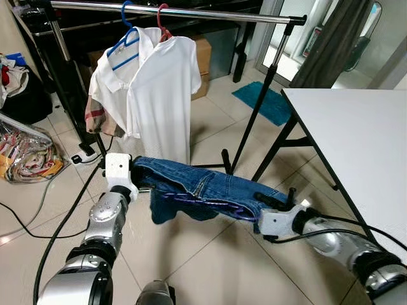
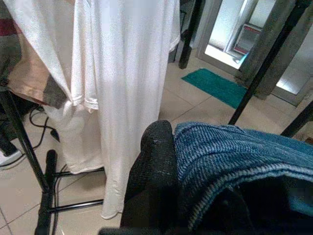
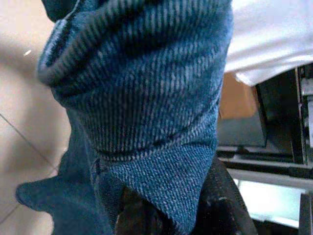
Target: Hang hanger
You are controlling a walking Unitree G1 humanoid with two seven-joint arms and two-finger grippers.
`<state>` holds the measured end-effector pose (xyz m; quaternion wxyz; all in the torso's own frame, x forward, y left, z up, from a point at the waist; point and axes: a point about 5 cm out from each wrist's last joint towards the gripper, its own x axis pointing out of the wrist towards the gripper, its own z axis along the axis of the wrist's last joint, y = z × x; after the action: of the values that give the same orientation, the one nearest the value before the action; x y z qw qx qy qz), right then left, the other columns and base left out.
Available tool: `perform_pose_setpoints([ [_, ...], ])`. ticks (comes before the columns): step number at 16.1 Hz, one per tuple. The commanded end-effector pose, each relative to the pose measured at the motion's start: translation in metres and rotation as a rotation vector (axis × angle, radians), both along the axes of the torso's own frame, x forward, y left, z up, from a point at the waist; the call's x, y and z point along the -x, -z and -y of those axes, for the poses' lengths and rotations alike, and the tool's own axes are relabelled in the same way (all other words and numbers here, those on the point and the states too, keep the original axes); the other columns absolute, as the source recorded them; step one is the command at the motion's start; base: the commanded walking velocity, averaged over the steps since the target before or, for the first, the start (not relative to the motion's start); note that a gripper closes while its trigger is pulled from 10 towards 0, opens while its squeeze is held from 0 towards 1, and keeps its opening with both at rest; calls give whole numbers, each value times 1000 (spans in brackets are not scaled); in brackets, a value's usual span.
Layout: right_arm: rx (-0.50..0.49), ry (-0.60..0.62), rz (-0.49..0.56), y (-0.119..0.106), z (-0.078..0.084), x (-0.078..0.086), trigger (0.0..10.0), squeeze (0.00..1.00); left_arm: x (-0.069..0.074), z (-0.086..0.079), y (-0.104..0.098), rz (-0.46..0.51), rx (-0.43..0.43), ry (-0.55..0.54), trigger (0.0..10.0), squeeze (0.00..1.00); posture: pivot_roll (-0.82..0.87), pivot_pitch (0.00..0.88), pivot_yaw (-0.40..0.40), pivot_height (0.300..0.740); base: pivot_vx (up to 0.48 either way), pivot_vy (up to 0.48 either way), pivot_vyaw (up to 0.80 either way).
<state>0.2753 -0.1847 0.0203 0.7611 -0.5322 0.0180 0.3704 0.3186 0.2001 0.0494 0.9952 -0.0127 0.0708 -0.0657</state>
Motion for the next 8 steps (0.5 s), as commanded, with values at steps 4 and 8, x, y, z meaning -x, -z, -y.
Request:
perform_pose_setpoints([
  [4,17,103,-72,4,5,-6,10000,0,-5,8,-6,22,-24,29,10000,0,262,15,-52,740,0,0,0],
  [8,-76,186,-172,3,16,-6,10000,0,0,12,1,4,-105,85,10000,0,262,15,-52,740,0,0,0],
])
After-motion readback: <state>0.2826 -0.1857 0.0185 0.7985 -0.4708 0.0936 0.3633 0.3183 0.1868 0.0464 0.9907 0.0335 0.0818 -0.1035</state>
